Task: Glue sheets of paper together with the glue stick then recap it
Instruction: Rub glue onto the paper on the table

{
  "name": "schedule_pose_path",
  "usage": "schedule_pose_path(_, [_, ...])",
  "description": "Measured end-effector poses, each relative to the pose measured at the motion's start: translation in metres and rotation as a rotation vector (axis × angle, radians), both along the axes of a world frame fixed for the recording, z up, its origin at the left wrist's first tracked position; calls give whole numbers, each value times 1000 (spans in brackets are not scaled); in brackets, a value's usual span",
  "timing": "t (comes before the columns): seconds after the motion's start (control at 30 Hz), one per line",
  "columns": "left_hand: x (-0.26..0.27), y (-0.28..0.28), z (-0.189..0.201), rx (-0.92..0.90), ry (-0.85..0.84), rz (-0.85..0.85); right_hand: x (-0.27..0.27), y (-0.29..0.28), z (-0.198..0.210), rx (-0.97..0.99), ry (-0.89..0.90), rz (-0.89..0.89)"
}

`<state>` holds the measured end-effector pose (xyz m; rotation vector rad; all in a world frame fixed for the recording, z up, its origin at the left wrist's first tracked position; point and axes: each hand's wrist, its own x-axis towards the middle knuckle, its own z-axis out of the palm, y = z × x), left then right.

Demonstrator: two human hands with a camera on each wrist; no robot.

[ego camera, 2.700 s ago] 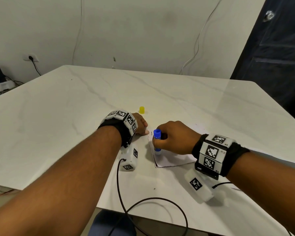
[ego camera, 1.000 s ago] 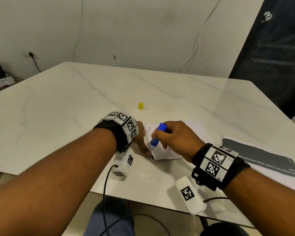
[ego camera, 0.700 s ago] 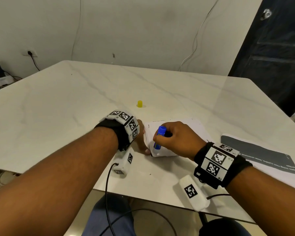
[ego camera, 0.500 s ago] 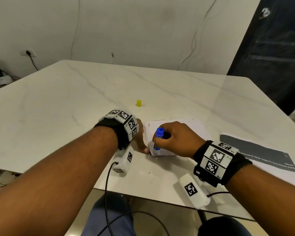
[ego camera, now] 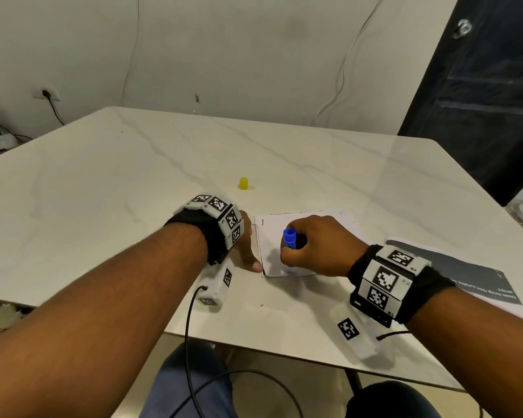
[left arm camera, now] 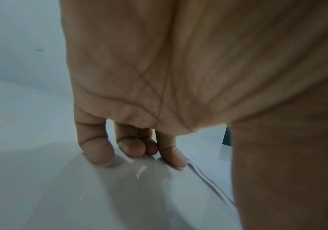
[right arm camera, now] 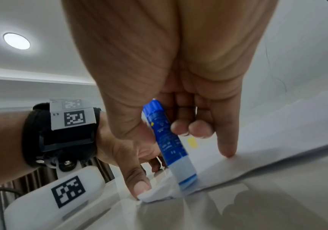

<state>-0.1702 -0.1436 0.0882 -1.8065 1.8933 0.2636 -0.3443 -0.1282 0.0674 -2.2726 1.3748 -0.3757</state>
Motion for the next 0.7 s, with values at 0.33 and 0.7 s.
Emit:
schedule_pose_path(0.33, [-3,1,0,3,-21,7,2,7,1,42,-47,79])
schedule_pose_path(0.7, [-2,-1,-5,-14,-27,-19,-42,-3,7,93,9,-4])
